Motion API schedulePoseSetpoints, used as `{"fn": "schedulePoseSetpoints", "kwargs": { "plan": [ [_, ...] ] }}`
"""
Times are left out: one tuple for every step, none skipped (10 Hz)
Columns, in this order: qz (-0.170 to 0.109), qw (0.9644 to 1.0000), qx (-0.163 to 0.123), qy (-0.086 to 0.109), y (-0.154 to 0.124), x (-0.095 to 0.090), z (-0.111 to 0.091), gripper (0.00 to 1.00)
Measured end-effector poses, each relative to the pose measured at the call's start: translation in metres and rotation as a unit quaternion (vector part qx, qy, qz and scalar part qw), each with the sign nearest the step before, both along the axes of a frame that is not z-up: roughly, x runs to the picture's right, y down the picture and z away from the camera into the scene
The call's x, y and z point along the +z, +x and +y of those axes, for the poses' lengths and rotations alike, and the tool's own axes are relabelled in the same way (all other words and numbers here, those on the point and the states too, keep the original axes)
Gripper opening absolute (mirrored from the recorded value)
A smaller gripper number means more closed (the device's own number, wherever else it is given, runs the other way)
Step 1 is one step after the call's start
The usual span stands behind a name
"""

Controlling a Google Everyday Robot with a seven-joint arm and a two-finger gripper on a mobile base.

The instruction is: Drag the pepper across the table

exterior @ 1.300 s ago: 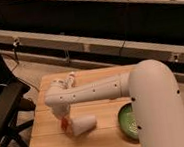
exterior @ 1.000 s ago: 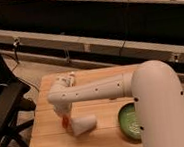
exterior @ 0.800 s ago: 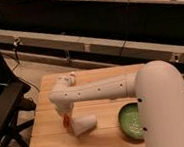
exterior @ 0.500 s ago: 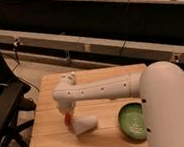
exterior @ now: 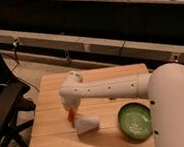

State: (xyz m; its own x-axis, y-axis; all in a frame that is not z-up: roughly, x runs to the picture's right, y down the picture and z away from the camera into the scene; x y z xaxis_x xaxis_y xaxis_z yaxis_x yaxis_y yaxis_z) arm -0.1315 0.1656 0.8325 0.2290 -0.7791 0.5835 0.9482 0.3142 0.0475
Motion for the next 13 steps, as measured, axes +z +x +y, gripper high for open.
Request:
{"fn": "schedulePoseSetpoints", "kwargs": {
  "plan": [
    [-0.003,1.0000,0.003,0.001,-0.002,0.000,-0.001,0.00],
    [-0.003,1.0000,0.007,0.002,0.000,0.001,-0.003,0.00],
    [-0.002,0.9999,0.013,0.002,0.003,0.001,-0.004,0.00],
    [-0.002,0.9998,0.020,0.001,0.005,0.001,-0.006,0.00],
    [0.001,0.9996,0.029,0.001,0.012,0.001,-0.008,0.00],
    [0.002,0.9994,0.034,0.001,0.015,0.002,-0.009,0.00],
    [-0.001,0.9994,0.036,0.002,0.014,0.002,-0.010,0.00],
    [-0.003,0.9992,0.040,0.001,0.013,0.001,-0.009,0.00],
    [-0.003,0.9990,0.046,0.003,0.018,0.002,-0.010,0.00],
    [-0.002,0.9987,0.050,0.002,0.019,0.002,-0.011,0.00],
    [-0.002,0.9984,0.056,0.000,0.020,0.002,-0.012,0.00],
    [0.000,0.9981,0.062,0.000,0.026,0.002,-0.013,0.00],
    [0.000,0.9979,0.064,0.000,0.029,0.003,-0.013,0.00]
  ]
}}
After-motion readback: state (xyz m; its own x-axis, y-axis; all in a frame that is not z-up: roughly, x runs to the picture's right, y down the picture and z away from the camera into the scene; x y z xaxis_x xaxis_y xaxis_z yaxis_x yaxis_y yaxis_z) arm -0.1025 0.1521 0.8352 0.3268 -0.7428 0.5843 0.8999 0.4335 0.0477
